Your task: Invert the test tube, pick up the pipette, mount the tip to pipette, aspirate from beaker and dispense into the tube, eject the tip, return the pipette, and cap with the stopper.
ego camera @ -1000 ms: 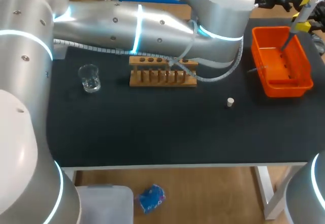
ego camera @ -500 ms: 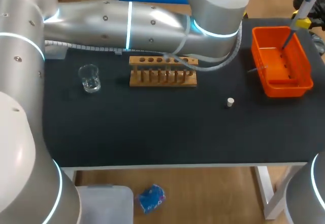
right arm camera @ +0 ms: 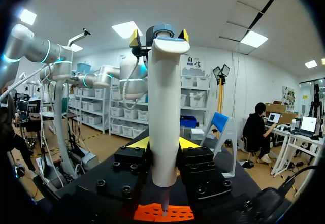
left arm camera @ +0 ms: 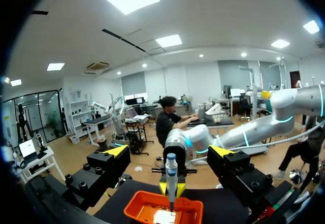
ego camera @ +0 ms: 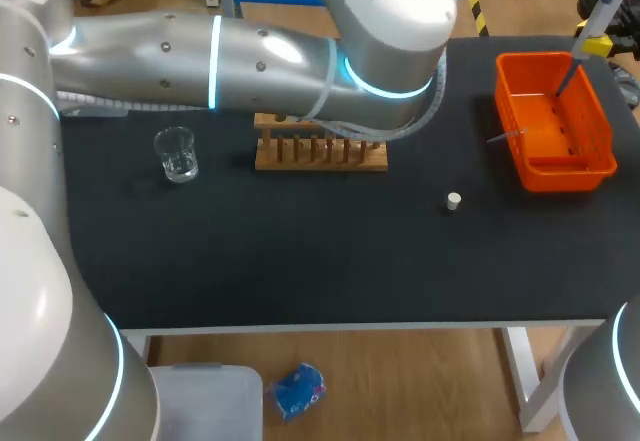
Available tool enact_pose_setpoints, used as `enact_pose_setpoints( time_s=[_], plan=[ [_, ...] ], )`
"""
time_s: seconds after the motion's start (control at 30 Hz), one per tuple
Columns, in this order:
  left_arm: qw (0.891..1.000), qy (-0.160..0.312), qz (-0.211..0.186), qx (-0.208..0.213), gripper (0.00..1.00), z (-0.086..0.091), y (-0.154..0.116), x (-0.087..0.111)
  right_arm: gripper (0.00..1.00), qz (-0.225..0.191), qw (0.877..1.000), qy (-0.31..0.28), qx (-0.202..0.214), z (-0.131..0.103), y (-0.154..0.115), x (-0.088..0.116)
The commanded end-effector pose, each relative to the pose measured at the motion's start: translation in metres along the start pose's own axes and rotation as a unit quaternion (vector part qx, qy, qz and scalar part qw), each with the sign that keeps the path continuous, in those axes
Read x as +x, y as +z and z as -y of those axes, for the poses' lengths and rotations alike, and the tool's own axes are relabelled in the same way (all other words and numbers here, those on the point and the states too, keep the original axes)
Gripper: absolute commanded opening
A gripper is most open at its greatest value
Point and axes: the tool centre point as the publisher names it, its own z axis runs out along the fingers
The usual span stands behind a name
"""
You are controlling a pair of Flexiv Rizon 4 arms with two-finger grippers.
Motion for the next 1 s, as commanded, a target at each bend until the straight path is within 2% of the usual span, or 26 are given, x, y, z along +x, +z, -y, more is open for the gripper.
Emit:
enact_pose_setpoints(
  time_s=[0.03, 0.67, 0.73, 1.0],
  plan=[
    [1.000, -0.004, 0.001, -0.024, 1.00, 0.006, -0.027, 0.005, 0.00, -0.005, 1.000, 0.000, 0.000, 0.000, -0.003, -0.003],
    [1.000, -0.004, 0.001, -0.024, 1.00, 0.006, -0.027, 0.005, 0.00, -0.005, 1.000, 0.000, 0.000, 0.000, -0.003, -0.003],
    [1.000, -0.007, -0.009, -0.020, 1.00, 0.008, -0.032, 0.008, 0.00, -0.005, 1.000, 0.000, 0.000, 0.000, -0.003, -0.003],
    [0.999, -0.032, -0.030, 0.021, 1.00, 0.008, -0.069, 0.027, 0.00, -0.033, 0.999, -0.007, 0.004, -0.012, 0.032, 0.017]
  ],
)
